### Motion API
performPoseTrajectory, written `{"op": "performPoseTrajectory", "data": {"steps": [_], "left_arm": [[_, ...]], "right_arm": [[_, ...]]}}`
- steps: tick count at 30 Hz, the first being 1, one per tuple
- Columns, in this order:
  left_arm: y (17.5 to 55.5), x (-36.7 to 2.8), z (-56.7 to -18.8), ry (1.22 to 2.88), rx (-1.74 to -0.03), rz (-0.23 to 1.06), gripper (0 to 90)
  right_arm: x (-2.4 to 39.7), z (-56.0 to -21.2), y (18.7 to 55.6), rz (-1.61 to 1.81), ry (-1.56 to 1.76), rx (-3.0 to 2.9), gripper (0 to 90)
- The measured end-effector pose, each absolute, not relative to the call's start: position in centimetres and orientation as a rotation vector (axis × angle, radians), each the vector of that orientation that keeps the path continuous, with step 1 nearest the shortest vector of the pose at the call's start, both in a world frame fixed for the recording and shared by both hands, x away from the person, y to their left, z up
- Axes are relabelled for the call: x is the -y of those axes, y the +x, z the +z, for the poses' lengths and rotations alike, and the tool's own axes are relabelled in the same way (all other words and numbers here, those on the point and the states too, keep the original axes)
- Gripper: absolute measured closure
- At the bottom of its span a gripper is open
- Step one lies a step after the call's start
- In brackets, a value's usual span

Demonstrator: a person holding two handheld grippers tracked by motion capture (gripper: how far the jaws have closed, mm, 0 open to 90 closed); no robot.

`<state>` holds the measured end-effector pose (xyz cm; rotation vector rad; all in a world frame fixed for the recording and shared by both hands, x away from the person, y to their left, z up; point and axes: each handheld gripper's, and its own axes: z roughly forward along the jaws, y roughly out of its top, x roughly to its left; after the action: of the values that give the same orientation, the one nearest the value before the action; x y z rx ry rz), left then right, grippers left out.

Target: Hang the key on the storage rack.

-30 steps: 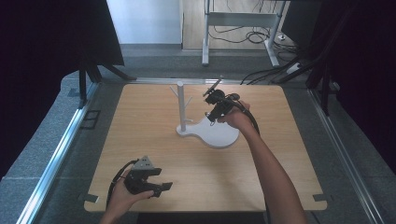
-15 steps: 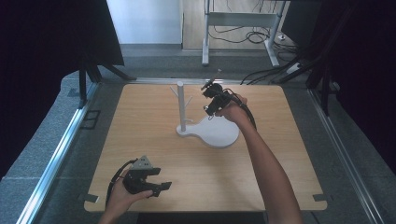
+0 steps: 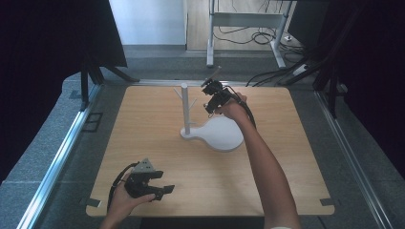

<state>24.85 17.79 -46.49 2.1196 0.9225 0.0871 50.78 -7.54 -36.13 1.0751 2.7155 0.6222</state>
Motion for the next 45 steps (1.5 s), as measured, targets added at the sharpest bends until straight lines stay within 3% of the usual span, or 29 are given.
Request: {"op": "performPoseTrajectory", "data": {"steps": [45], "left_arm": [[24.8,-17.8,-46.4,2.106,-0.920,0.083,27.6]], "right_arm": [[4.5,-34.4,52.8,0.626,1.051,-2.675,85.2]]}}
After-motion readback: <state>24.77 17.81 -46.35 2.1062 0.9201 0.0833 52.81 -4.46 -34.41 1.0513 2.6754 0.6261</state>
